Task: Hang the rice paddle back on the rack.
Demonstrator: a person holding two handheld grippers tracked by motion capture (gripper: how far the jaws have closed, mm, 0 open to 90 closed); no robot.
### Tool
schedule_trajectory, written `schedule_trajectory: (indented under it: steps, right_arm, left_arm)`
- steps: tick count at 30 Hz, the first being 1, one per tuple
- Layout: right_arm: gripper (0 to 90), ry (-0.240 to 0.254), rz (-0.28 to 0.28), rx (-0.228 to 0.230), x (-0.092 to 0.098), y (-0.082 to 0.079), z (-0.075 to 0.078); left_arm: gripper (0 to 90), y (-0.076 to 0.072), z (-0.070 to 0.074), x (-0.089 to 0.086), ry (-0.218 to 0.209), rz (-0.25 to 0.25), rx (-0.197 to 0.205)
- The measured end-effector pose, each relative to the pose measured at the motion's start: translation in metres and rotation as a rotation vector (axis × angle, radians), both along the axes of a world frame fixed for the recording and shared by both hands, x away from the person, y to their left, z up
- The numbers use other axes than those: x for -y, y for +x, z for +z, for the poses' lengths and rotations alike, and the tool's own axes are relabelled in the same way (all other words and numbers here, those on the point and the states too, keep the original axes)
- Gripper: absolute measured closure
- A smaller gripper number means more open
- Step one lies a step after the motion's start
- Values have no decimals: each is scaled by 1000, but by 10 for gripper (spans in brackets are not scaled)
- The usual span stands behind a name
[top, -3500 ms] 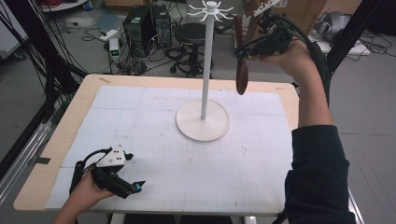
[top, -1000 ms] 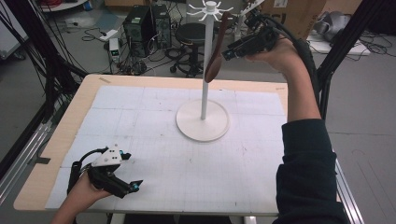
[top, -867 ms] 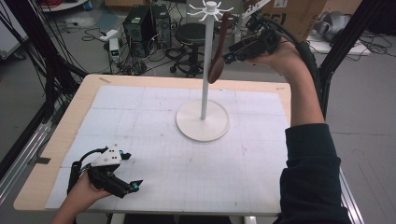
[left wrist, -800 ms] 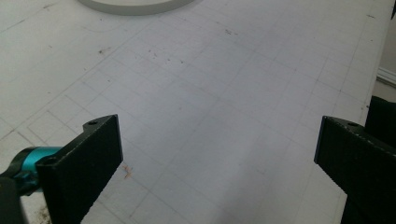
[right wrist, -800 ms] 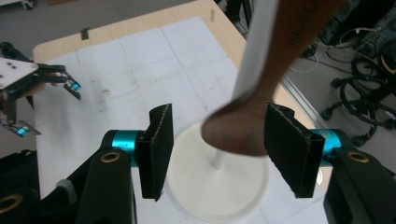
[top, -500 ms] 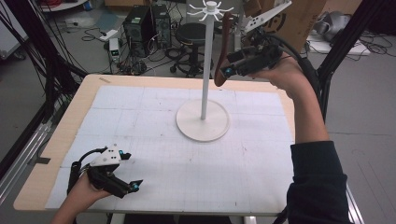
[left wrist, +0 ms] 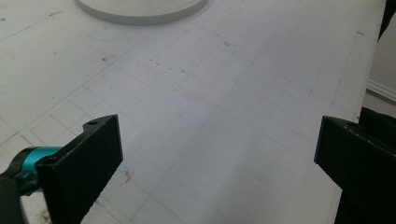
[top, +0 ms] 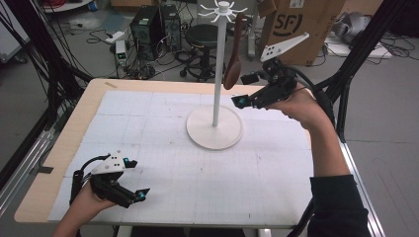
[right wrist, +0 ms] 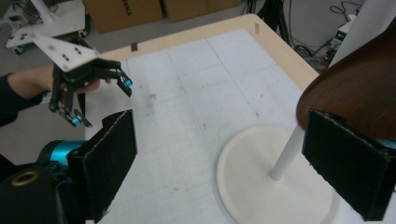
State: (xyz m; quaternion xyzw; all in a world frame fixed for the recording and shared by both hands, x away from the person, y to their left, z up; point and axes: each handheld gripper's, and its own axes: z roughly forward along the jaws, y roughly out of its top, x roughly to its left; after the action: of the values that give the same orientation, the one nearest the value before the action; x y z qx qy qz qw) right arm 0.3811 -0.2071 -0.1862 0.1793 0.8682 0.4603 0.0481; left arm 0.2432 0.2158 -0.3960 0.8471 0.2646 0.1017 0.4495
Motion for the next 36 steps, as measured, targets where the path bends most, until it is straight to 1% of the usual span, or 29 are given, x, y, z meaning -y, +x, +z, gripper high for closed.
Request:
schedule_trajectory:
  steps: [1, 2, 3, 4, 5, 6, 8, 9, 11, 12, 14, 15, 19, 20, 23, 28, 30, 33, 34, 36]
  right_arm:
    - [15, -10, -9, 7, -1, -4, -8]
    - [14, -14, -16, 13, -1, -6, -11]
    - [14, -14, -16, 13, -1, -6, -11]
    - [7, -17, -19, 7, -1, -8, -14]
    - [2, -12, -21, 17, -1, -9, -18]
    - [2, -10, -31, 9, 0, -11, -20]
    - [2, 2, -27, 19, 1, -15, -28]
    - [2, 2, -27, 19, 1, -15, -28]
    - [2, 8, -22, 24, 1, -19, -33]
    - [2, 14, -19, 30, 1, -22, -35]
    - [2, 17, -15, 28, 1, -26, -38]
    - [2, 25, -8, 39, 2, -28, -40]
    - [2, 43, -12, 52, 4, -37, -45]
    - [2, 45, -18, 63, 5, -44, -48]
    - [2, 54, -20, 73, 6, -48, -52]
    - [2, 44, -38, 72, 9, -58, -65]
    - [2, 49, -47, 77, 12, -62, -71]
    - [2, 74, -56, 74, 18, -67, -81]
    - [3, 74, -59, 70, 19, -68, -83]
    - [3, 74, -71, 77, 21, -71, -90]
  left_arm:
    - [16, 0, 0, 0, -2, 0, -1]
    - [17, 0, 0, 0, -4, -1, -3]
    - [17, 0, 0, 0, -8, -3, -3]
    - [17, 0, 0, 0, -14, 0, -5]
    - [16, 1, 0, 0, -16, 0, -5]
    - [17, 1, 1, 0, -18, 0, -4]
    - [17, 1, 1, 0, -24, -1, -7]
    - [17, 2, 2, -1, -27, -2, -4]
    - [16, 2, 2, -1, -51, 0, -18]
    - [16, 3, 3, -2, -60, 1, -18]
    - [17, 3, 4, -2, -71, 2, -17]
    - [17, 3, 4, -3, -73, 4, -17]
    - [17, 4, 5, -4, -88, 6, -13]
    - [16, 4, 6, -4, -92, 7, -12]
    - [16, 5, 7, -5, -95, 7, -1]
    - [17, 5, 8, -6, -120, 13, 2]
    - [17, 6, 8, -7, -122, 15, 8]
    - [17, 6, 8, -8, -134, 20, 10]
    - [17, 6, 9, -8, -137, 19, 12]
    - [17, 6, 9, -9, -141, 18, 14]
